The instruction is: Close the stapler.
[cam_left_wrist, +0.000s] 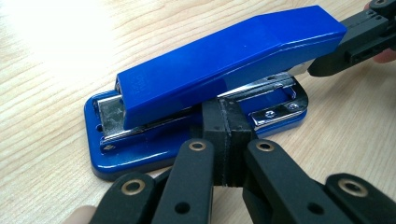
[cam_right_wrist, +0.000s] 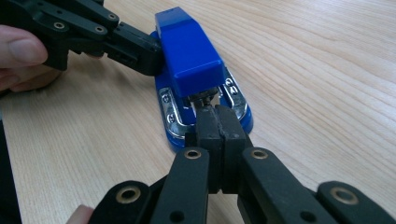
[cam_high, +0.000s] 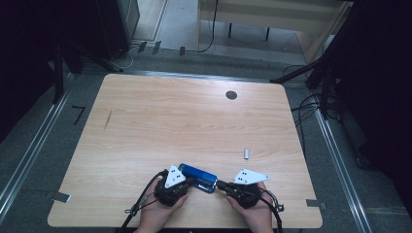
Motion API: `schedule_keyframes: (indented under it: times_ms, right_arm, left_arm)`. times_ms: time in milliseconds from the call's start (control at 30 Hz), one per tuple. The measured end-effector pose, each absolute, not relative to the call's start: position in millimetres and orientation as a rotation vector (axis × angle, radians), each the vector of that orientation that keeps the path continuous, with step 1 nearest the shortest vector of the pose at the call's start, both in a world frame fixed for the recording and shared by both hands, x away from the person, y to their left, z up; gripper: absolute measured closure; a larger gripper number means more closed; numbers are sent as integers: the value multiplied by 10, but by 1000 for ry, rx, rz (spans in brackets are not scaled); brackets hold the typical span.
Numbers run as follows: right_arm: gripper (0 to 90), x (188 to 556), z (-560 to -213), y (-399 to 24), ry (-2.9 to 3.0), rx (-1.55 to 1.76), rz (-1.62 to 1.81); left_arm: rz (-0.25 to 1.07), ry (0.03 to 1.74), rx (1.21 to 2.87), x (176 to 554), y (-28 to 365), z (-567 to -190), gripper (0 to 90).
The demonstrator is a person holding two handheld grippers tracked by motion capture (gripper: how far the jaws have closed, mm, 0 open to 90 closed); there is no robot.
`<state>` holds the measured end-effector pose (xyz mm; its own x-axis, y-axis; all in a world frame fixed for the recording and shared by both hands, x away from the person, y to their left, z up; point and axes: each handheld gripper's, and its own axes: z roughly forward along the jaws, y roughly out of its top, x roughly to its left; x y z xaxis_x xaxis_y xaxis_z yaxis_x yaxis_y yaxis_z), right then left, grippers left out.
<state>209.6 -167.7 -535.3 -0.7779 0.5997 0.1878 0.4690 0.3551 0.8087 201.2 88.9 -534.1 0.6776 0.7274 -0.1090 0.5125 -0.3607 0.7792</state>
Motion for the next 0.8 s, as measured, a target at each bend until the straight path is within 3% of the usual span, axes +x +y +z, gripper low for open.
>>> schedule_keyframes:
  times_ms: [800]
  right_arm:
    - [900, 2075, -5238, -1661, 2423, 928, 1480]
  left_arm:
    - [306, 956, 2041, 2021, 898, -5342, 900]
